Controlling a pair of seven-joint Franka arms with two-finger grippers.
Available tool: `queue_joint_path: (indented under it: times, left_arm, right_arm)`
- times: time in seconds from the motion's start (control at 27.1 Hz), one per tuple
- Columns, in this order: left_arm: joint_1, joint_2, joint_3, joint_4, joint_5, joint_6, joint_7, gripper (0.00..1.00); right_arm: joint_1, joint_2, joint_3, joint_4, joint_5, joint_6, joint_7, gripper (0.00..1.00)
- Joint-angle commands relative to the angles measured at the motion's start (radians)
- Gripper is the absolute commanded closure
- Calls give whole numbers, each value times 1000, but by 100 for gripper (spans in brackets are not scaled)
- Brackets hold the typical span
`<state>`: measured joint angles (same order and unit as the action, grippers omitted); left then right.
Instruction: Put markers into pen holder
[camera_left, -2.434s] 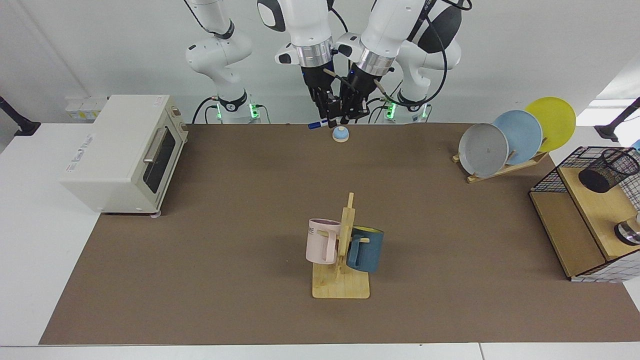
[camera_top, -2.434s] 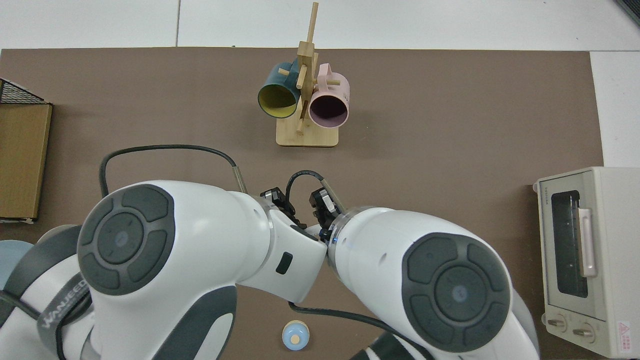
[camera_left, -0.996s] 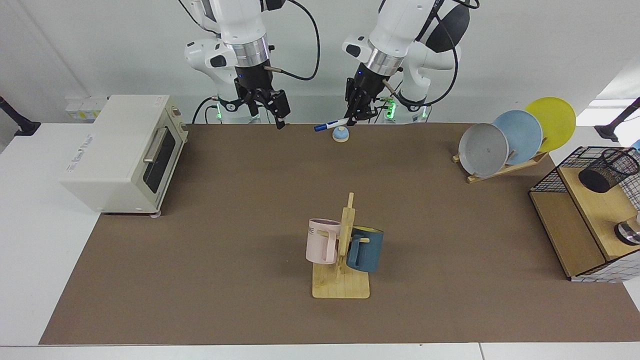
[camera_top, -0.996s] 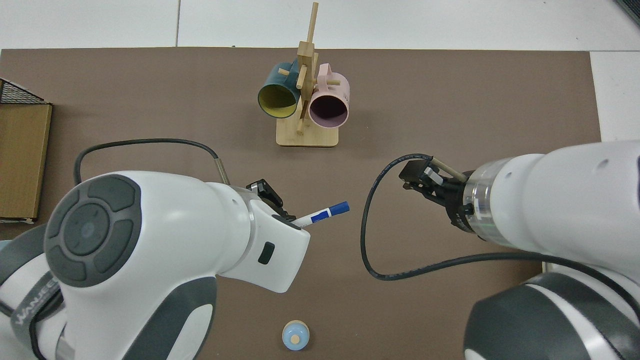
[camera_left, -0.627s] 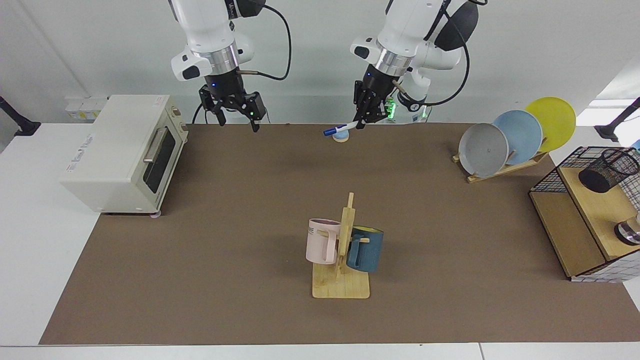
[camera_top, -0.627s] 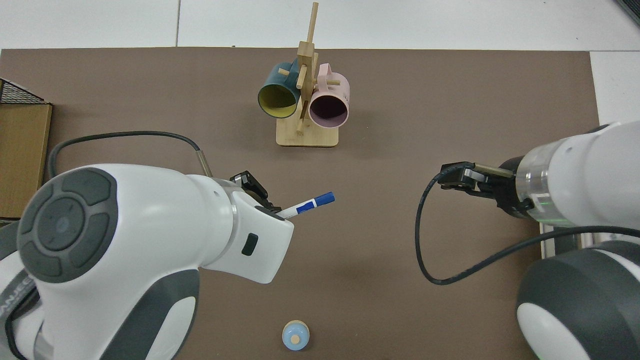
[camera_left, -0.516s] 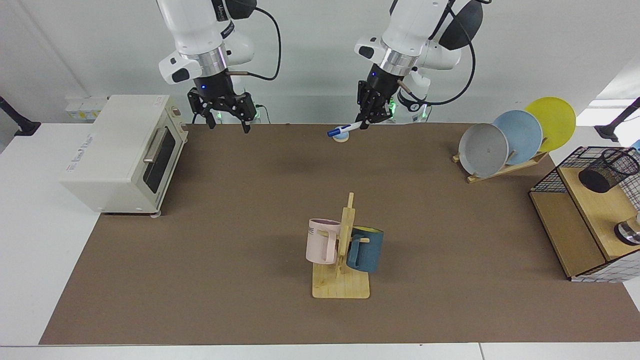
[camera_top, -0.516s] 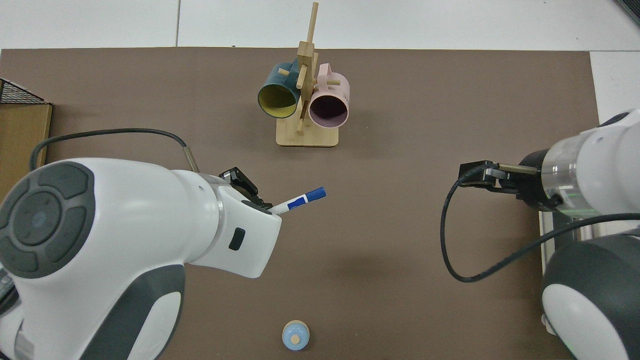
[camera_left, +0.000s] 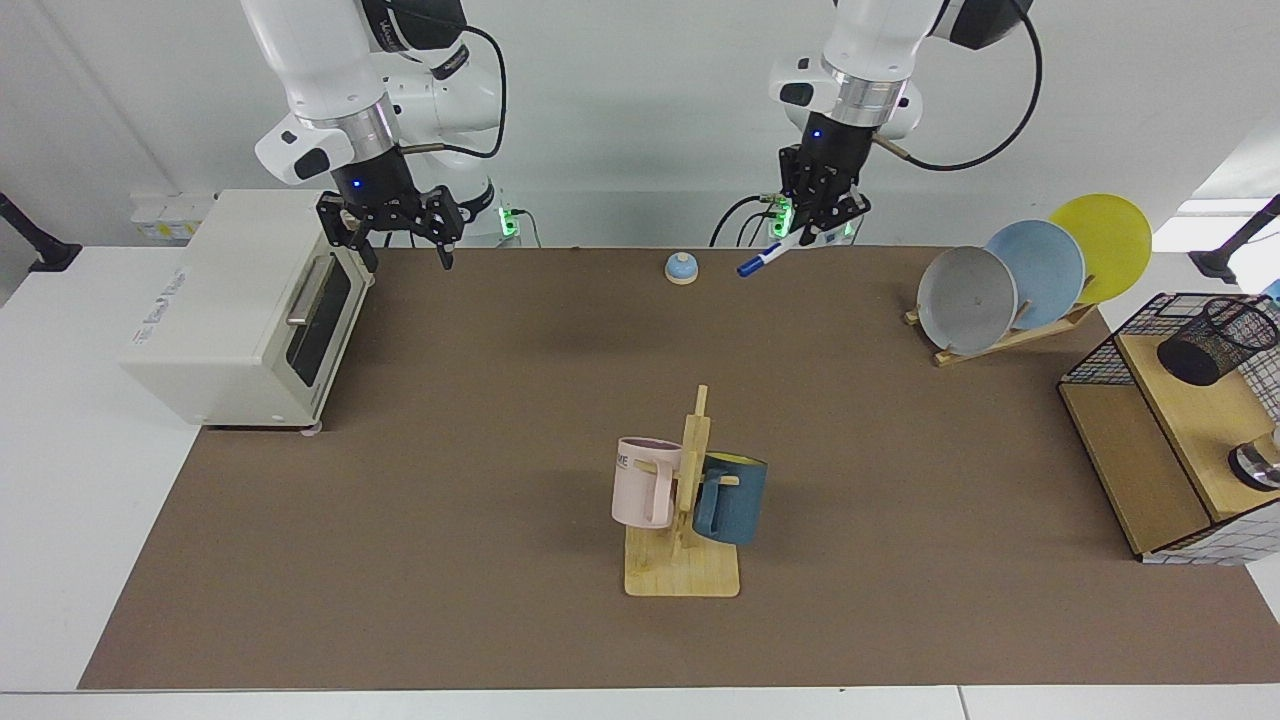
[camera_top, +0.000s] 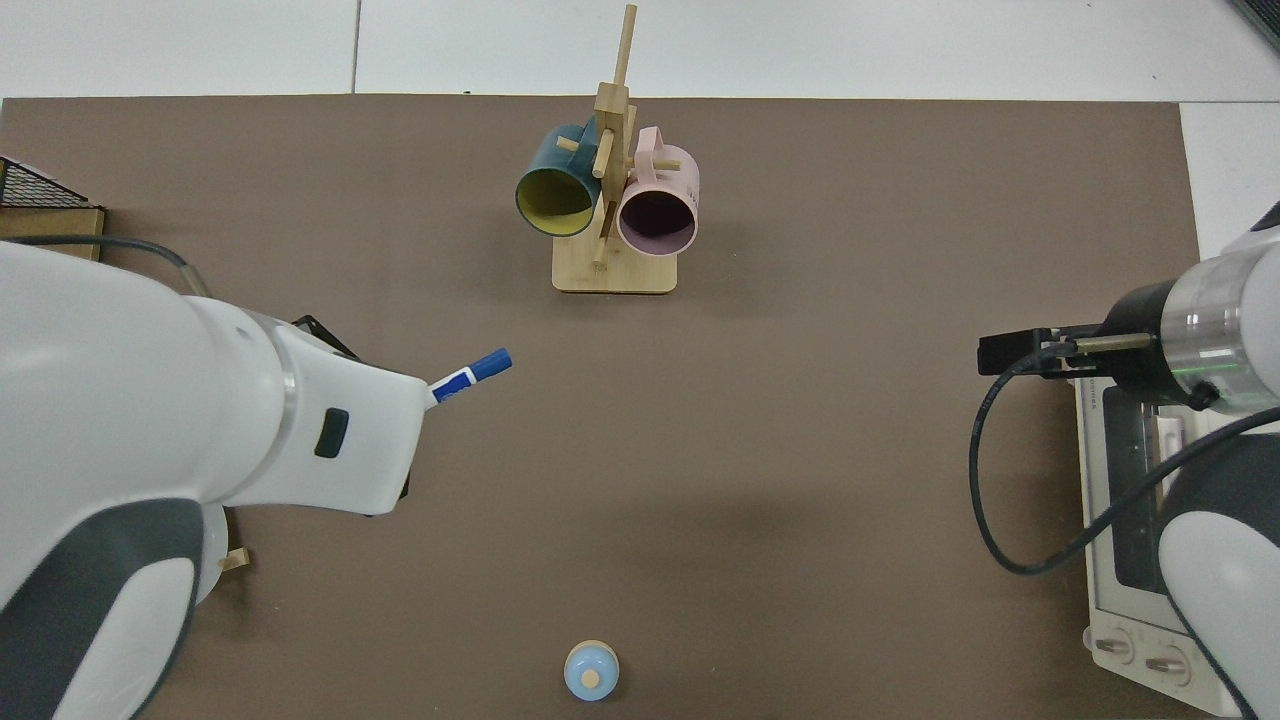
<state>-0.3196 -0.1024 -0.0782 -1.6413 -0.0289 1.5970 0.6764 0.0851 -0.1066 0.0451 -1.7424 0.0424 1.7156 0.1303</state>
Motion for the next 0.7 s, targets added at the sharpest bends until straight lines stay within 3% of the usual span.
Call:
queue_joint_path:
  times: [0.0,0.15,0.41,0.66]
  left_arm:
    - [-1,44,9,107,133,-116,38,100]
    - [-1,63,43,150,219,-172,146,100]
    - [-1,58,97,167,401,-196,333,100]
    - [17,59,140,169,498,-183,475,100]
  right_arm:
    - [-11,10,15,7,-16,-27,-58,0]
    - [-10,31,15,36,-16,-54,-95,0]
    - [-14,108,15,171,-33,-163,-126,0]
    - [-24,111,12,179,-39,-180,-124,0]
